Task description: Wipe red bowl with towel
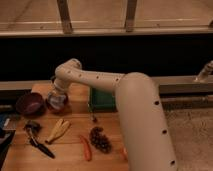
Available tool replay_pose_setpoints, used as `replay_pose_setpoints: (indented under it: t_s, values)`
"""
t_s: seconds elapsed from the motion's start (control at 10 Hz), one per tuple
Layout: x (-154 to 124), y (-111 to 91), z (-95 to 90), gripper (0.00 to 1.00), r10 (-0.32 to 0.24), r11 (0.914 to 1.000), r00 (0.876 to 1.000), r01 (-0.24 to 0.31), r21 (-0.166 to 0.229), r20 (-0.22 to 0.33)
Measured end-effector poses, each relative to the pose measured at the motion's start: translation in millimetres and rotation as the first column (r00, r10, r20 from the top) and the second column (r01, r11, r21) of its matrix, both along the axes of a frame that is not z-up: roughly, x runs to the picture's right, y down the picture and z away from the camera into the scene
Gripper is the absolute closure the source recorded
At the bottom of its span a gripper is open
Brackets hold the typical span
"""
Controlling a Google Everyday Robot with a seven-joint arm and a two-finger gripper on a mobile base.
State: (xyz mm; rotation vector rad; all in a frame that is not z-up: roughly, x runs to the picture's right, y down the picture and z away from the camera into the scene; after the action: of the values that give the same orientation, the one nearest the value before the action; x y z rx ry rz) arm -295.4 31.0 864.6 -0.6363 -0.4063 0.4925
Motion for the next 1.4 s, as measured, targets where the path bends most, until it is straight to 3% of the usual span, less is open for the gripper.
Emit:
replay_pose_setpoints:
  t_s: [0.5,0.8,1.1,1.4]
  values:
    - [-17,-8,16.9,1.00,-0.028,0.9993,1.000,0.027,-0.026,-0.012]
    - [-26,-8,19.8,1.00,-0.043,0.9984,0.999,0.043,-0.037,0.010]
    - [-31,12,-8.5,1.00,-0.073,0.9964,0.997,0.074,-0.041,0.039]
    - [6,27,-38.0,1.00,-0.094,0.9951,0.996,0.094,-0.030,0.002]
